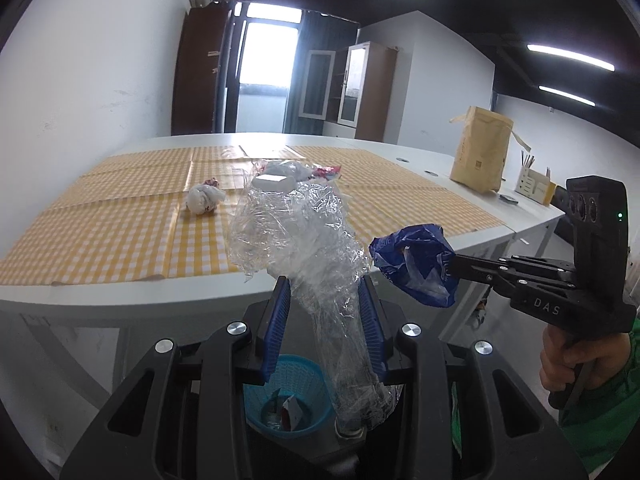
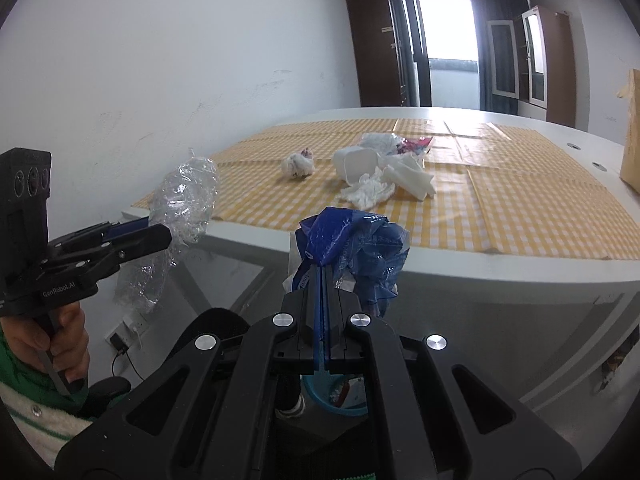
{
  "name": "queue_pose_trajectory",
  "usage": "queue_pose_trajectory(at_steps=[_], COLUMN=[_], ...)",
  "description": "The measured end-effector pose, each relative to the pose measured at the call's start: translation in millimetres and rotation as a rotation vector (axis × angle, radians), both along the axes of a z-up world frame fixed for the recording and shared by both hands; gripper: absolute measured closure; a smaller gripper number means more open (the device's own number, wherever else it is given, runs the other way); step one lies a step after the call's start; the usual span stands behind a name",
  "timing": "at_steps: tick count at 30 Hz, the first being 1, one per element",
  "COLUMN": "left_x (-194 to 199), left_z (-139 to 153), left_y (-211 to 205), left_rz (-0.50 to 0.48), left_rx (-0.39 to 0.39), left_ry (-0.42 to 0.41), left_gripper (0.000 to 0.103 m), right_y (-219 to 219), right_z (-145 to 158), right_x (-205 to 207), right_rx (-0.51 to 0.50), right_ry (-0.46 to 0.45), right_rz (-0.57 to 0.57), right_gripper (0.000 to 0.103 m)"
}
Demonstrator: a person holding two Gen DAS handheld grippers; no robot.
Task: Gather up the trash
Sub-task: 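Carry the blue bag and clear wrap down over the wastebasket with both tools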
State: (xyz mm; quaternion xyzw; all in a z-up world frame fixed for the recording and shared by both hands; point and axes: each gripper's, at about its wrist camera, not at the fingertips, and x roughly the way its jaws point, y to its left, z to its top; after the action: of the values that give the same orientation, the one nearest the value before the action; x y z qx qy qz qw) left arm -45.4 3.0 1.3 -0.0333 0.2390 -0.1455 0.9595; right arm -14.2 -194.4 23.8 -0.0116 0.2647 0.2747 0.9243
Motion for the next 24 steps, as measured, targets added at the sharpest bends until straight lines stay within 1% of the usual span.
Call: queue_pose_trajectory(at_steps=[5, 9, 12, 17, 24], left_x=[-11, -12, -9, 2, 22], left_z=[-14, -35, -53, -81, -124], left_y=[0, 0, 3, 3, 11], left_rz=[-0.015, -0.015, -0.035, -0.054, -0.029], left_rx=[0.02, 0.042, 0.018, 0.0, -0.027], left_ry=[0.03, 0.083, 0.143, 0.211, 0.307], left_gripper=[0.069, 0.069, 0.069, 0.069, 0.069], right_y=[-1, 1, 5, 14, 20], right_z=[-19, -41, -54, -77, -118], right_x=[-6, -5, -2, 8, 35], right_rx=[-0.023, -0.02, -0.035, -0.045, -0.046], right_ry=[0.041, 0.111, 0.137, 0.192, 0.294], right_rz=[0.012, 0.037, 0.042, 0.05, 0.044], right_gripper=[0.103, 0.103, 0.103, 0.103, 0.103])
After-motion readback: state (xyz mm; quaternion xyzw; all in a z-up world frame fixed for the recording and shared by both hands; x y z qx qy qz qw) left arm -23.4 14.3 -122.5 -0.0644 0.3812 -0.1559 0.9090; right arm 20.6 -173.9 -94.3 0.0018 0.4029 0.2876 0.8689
